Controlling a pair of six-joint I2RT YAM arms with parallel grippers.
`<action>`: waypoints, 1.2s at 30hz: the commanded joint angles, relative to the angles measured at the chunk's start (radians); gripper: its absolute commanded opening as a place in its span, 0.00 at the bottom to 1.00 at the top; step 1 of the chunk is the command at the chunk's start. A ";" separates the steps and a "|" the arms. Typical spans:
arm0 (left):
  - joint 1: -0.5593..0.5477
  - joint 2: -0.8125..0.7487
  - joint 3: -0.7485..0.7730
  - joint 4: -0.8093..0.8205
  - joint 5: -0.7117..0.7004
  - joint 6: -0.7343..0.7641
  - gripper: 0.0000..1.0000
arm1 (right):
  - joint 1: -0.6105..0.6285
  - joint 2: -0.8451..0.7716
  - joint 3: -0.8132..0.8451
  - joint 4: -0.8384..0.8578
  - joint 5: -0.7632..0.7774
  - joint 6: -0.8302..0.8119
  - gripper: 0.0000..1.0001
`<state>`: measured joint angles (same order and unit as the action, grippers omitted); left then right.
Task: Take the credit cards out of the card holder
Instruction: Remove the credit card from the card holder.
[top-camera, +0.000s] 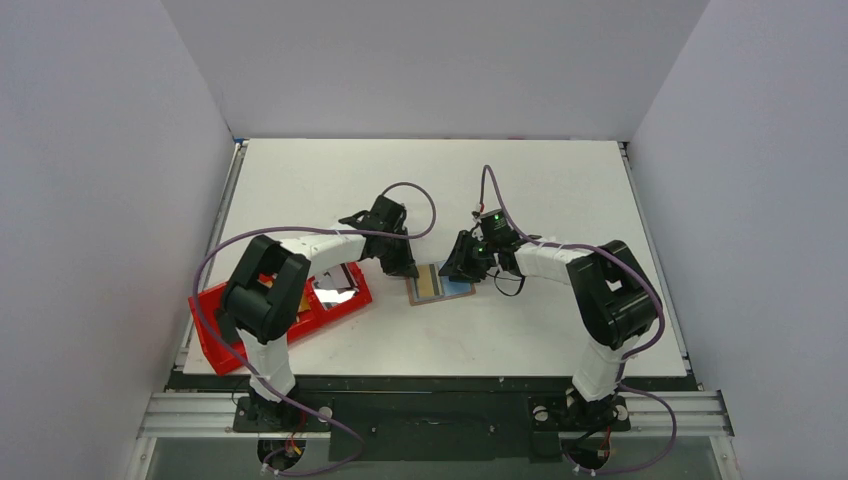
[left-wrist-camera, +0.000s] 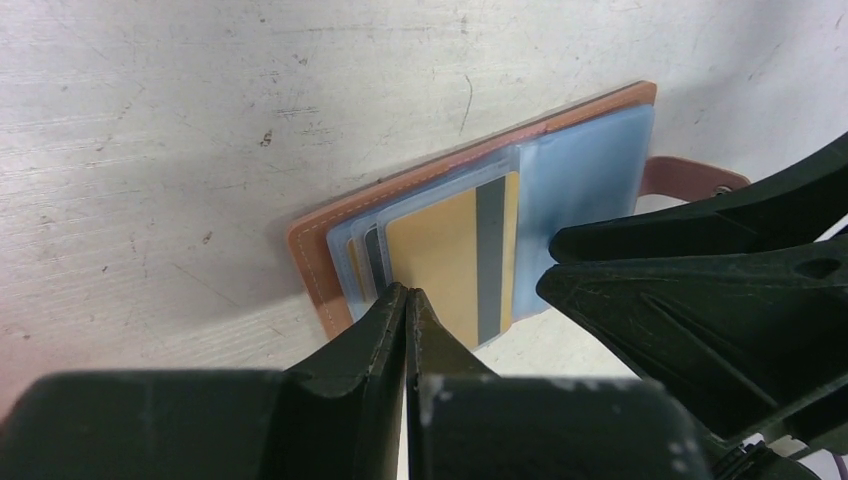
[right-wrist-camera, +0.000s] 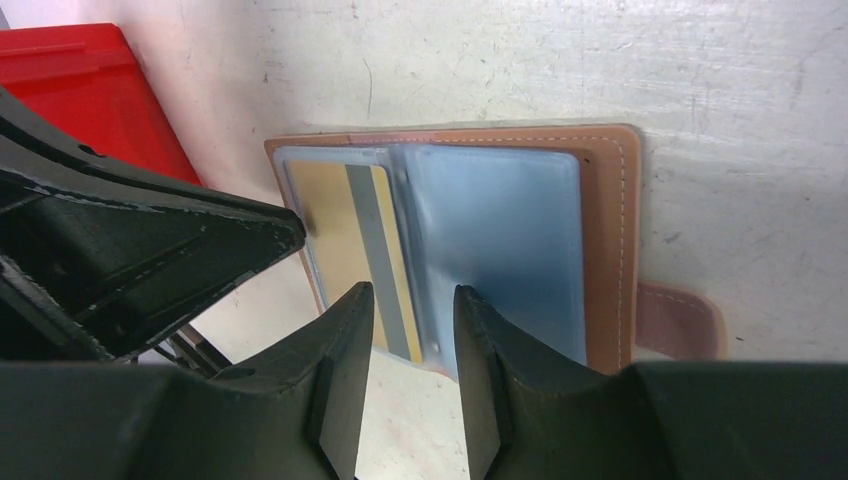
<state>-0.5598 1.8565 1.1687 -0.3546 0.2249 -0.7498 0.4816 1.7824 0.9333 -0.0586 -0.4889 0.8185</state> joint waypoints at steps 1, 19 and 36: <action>-0.014 0.026 0.003 0.036 0.016 0.010 0.00 | 0.005 0.033 0.032 0.050 -0.010 0.004 0.31; -0.035 0.072 -0.001 0.021 -0.012 -0.010 0.00 | -0.023 0.087 -0.076 0.267 -0.098 0.099 0.22; -0.034 0.064 -0.045 0.023 -0.034 -0.026 0.00 | -0.084 0.136 -0.251 0.754 -0.233 0.374 0.14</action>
<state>-0.5831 1.8900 1.1606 -0.3008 0.2401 -0.7830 0.4084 1.8954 0.7132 0.5110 -0.7006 1.1103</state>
